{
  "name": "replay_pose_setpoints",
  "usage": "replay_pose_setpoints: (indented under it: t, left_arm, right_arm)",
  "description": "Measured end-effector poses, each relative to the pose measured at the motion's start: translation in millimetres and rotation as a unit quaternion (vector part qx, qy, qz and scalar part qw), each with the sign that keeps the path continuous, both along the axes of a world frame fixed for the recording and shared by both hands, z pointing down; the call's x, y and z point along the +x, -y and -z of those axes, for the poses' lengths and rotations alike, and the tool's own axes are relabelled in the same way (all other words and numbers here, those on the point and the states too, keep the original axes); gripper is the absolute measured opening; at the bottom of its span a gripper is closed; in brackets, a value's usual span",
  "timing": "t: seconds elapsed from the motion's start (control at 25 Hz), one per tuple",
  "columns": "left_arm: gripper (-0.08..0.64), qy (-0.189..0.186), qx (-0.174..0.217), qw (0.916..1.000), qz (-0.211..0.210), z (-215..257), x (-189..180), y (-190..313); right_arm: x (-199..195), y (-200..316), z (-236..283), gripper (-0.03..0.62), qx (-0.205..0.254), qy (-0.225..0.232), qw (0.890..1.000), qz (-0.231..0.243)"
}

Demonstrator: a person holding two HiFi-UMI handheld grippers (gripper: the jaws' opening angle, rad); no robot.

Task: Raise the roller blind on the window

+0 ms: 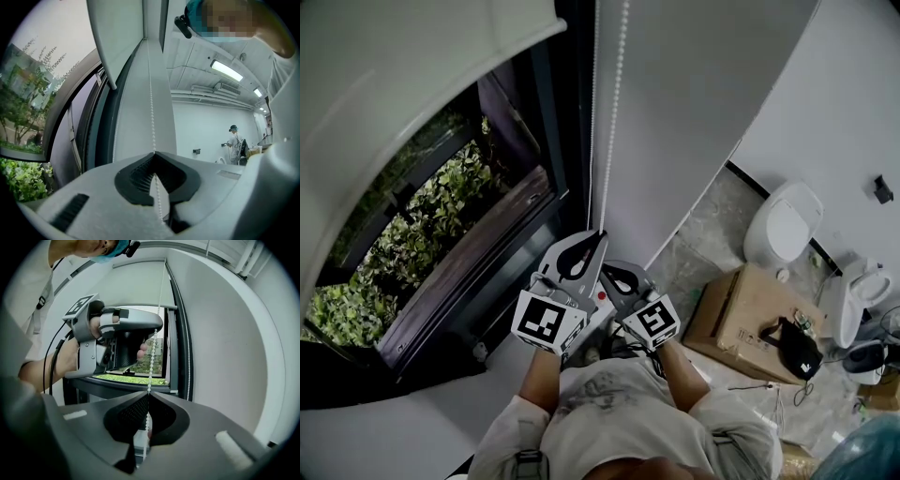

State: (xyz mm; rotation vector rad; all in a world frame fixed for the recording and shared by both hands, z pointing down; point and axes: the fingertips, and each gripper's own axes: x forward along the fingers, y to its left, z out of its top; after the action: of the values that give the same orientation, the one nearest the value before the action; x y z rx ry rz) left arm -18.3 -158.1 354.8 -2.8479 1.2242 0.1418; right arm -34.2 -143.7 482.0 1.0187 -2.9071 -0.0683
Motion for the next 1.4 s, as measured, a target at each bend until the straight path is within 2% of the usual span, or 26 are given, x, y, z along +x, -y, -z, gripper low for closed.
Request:
replay_pose_setpoints:
  t: [0.4,0.68,0.92,1.2,1.4]
  left_arm:
    - [0.011,0.009,-0.025,0.9996,0.003,-24,1,-3]
    - [0.011,0.017,-0.061,0.9979,0.008,-56,0,-7]
    - [0.011,0.014,-0.082,0.9965,0.008,-78,0,-13]
    - [0.011,0.013,-0.080,0.9966,0.012,-78,0,-15]
    - [0.011,0.011,-0.080,0.9967,0.010,-79,-2,-14]
  right_arm:
    - [-1,-5,-24,0.012,-0.017,-0.017,1.000,0.002]
    - [2,-9,-55,0.012,-0.058,-0.037,0.998,-0.001]
    - [5,-13,-77,0.012,-0.076,-0.054,0.996,-0.001]
    - [9,-20,-75,0.017,-0.071,-0.055,0.996,0.002]
    - [16,-28,-53,0.046,-0.064,-0.021,0.998,0.014]
